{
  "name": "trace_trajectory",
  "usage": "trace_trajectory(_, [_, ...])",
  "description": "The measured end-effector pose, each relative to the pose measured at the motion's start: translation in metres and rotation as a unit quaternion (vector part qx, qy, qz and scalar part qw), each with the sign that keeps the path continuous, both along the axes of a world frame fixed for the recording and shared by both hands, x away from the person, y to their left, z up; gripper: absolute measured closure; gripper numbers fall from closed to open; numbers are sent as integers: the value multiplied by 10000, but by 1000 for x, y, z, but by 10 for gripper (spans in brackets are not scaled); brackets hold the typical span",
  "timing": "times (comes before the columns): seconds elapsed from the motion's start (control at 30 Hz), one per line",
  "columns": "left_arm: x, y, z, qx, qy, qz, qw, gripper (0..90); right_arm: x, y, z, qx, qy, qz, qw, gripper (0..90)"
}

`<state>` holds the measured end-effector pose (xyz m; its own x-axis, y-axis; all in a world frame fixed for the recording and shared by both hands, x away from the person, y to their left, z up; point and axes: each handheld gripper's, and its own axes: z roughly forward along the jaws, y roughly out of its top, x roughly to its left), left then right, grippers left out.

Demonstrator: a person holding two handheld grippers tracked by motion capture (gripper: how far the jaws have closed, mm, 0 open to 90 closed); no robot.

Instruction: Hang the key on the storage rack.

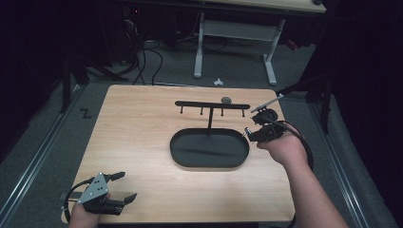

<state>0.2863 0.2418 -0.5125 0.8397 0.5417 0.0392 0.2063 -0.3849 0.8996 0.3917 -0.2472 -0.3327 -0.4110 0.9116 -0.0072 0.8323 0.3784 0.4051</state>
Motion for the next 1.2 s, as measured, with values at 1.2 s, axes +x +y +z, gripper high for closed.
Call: trace_trajectory(1.2, [-10,10,-3,70,48,22,10000,153,31,2,25,-22,-230,-178,9996,843])
